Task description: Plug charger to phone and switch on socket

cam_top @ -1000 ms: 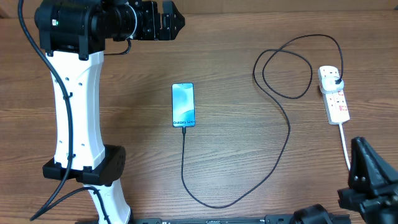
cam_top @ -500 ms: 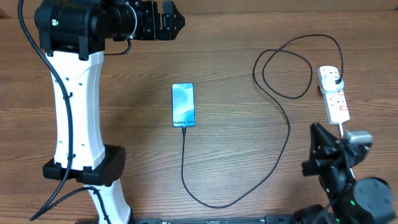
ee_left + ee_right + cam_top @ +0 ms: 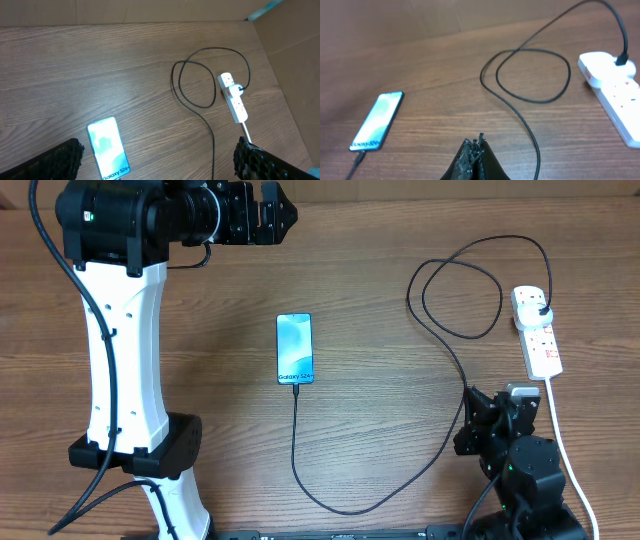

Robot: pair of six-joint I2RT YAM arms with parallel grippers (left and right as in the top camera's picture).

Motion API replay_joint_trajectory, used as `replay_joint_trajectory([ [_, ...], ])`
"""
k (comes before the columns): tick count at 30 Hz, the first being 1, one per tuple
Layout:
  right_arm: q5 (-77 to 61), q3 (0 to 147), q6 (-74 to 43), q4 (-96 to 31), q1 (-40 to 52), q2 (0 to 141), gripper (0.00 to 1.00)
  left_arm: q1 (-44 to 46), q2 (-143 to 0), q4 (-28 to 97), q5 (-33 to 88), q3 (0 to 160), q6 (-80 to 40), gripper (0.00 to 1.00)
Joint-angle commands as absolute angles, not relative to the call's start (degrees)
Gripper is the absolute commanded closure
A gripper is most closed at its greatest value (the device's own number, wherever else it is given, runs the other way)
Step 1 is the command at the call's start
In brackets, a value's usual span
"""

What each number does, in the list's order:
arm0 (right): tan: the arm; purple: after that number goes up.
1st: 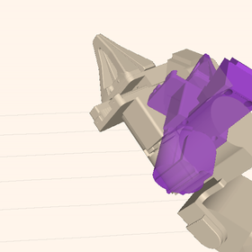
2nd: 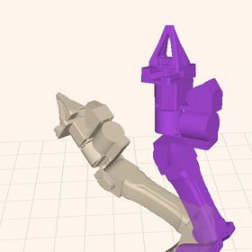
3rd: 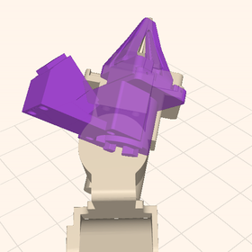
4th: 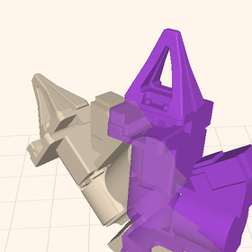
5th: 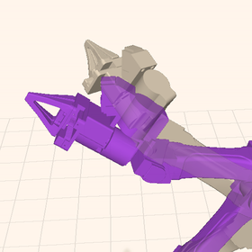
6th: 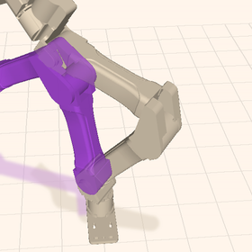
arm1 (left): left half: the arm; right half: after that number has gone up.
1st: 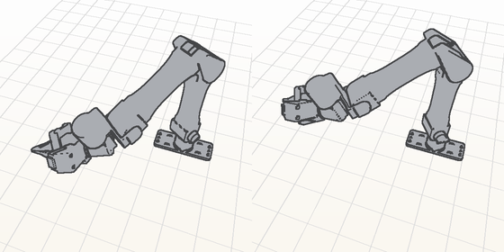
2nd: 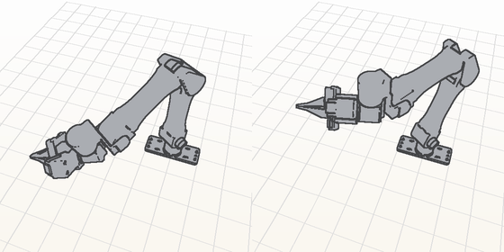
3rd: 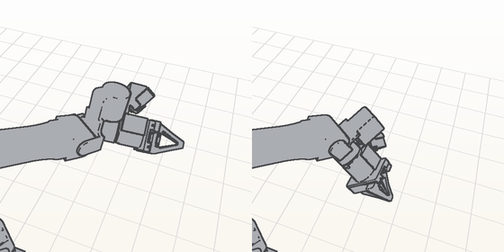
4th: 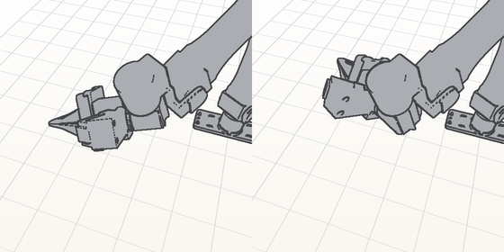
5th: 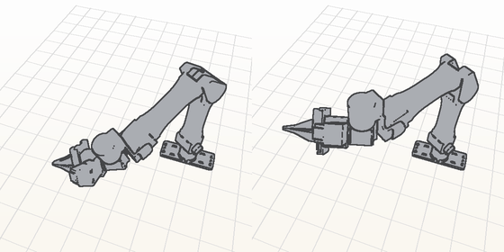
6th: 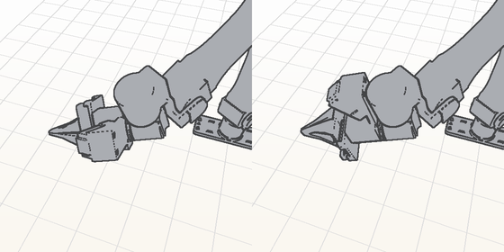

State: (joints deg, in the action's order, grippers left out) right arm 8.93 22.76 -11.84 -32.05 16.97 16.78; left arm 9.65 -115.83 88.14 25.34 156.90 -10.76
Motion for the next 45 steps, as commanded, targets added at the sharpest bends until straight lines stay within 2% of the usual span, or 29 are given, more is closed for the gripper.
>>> replay_joint_trajectory([
  [1, 8.71, 20.93, -12.47, -31.77, 17.26, 16.67, 0.96, 9.50, -116.18, 88.09, 26.20, 157.62, -10.31, 0.01],
  [15, 8.38, 17.93, -13.72, -32.25, 17.23, 16.67, 0.96, 9.50, -116.18, 88.09, 26.17, 157.62, -10.31, 0.01],
  [17, 8.56, 17.93, -13.72, -32.34, 17.23, 16.67, 0.78, 9.50, -116.18, 88.09, 26.20, 157.62, -10.31, 0.00],
  [20, 8.58, 17.93, -13.72, -32.18, 17.23, 16.67, 0.57, 9.50, -116.18, 88.09, 26.20, 157.62, -10.31, 0.00],
  [22, 8.56, 17.93, -13.72, -32.21, 17.23, 16.67, 0.29, 9.50, -116.18, 88.09, 26.20, 157.62, -10.31, 0.01],
  [23, 8.56, 17.93, -13.72, -32.18, 17.23, 16.67, 0.00, 9.50, -116.18, 88.09, 26.20, 157.62, -10.31, 0.00],
  [45, 8.54, 17.93, -13.72, -33.78, 17.23, 16.67, 0.00, 9.50, -116.18, 88.09, 26.20, 157.62, -10.31, 0.00],
])
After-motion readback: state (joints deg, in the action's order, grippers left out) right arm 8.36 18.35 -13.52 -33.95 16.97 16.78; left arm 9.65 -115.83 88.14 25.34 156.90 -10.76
